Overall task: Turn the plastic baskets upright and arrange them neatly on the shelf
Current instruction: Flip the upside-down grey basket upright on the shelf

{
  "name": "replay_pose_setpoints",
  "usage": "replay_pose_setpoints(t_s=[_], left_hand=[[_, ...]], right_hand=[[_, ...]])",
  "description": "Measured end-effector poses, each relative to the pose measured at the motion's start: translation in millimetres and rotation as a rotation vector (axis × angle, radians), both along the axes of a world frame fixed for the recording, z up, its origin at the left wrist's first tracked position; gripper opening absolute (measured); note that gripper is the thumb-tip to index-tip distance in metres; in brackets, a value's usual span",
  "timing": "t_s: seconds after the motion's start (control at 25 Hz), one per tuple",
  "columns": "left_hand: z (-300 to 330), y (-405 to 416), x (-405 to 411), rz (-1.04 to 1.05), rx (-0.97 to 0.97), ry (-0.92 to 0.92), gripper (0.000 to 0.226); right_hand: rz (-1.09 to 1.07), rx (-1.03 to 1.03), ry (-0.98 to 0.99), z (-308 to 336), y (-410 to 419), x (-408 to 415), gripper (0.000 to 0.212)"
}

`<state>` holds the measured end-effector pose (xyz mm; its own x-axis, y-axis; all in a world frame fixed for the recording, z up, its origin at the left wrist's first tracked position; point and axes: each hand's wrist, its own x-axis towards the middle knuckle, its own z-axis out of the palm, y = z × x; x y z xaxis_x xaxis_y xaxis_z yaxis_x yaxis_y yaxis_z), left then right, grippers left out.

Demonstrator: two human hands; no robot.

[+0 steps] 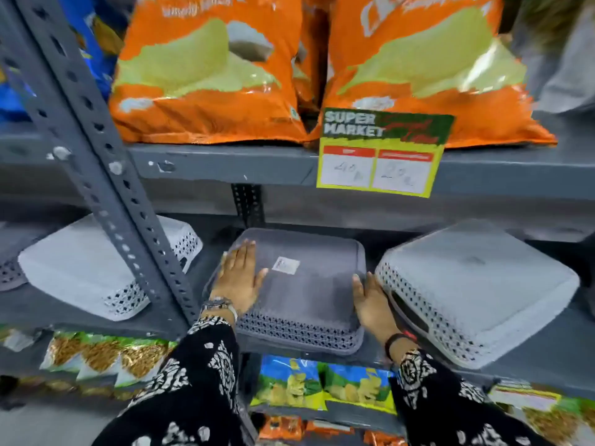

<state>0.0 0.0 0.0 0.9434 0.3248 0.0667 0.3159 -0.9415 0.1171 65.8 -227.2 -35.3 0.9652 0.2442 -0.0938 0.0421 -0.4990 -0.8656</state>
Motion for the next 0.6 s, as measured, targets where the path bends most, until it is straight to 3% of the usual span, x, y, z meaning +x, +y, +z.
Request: replay_pose_setpoints(t_s=[0.08,0.12,0.24,0.36,0.44,0.6], left_hand=[[-5,22,12,0.147,-0.128,0.02,0.063],[-13,32,18,0.223,-0.158,0.004,0.062],[-28,52,30,0.419,-0.335,0.005,0.065],[-39,63,43,0.627,-0.556,0.02,0.071],[-42,68,52,0.692,-0.671,-0.004,0.075],[-21,64,64,0.742,-0.862,-0.151,0.072]], right_hand=[[-0.077,0.038,0.073,-6,10,8,0.086],[-0.093,0.049,0.09,-8,12,8,0.085],[-0.15,0.126,0.092,-21,15,16,0.052],[-0.168,0.2,0.169,-29,13,22,0.039],[-0.186,0.198,0.179,-27,14,28,0.017],[-0.197,0.319,0.188,-7,16,43,0.002]])
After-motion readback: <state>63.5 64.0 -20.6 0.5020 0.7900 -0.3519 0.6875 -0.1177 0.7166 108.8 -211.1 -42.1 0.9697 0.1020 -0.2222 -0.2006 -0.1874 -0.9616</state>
